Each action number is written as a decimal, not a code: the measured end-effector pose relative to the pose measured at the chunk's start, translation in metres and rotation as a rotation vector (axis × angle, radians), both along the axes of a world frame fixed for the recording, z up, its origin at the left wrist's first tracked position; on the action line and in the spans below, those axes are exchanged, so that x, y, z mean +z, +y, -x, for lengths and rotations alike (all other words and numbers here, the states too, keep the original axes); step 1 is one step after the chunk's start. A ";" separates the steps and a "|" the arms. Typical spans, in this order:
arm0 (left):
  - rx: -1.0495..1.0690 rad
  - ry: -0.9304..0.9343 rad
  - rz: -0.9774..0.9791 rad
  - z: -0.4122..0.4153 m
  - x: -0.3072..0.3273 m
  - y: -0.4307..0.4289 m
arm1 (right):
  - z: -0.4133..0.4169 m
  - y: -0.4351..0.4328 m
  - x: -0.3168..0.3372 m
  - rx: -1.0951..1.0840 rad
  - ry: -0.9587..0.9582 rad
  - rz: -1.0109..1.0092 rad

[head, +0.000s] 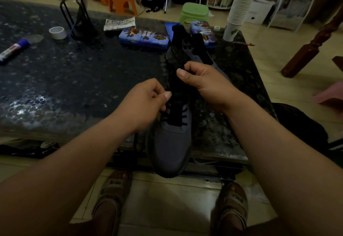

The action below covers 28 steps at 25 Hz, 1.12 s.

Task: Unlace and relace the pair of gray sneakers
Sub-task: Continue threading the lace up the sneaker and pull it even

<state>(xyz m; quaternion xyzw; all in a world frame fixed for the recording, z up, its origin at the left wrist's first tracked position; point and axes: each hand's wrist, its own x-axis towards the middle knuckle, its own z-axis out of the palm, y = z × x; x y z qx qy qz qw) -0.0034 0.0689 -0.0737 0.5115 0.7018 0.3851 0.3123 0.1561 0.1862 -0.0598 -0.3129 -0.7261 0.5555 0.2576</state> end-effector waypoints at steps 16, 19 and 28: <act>-0.001 0.035 -0.047 0.000 -0.001 -0.004 | 0.002 0.004 -0.002 -0.019 -0.029 -0.024; -0.019 0.096 -0.079 0.003 -0.003 -0.003 | 0.001 0.004 -0.003 -0.011 -0.025 -0.023; -0.032 0.200 -0.151 0.003 -0.001 -0.008 | 0.002 0.001 -0.001 -0.016 -0.036 -0.004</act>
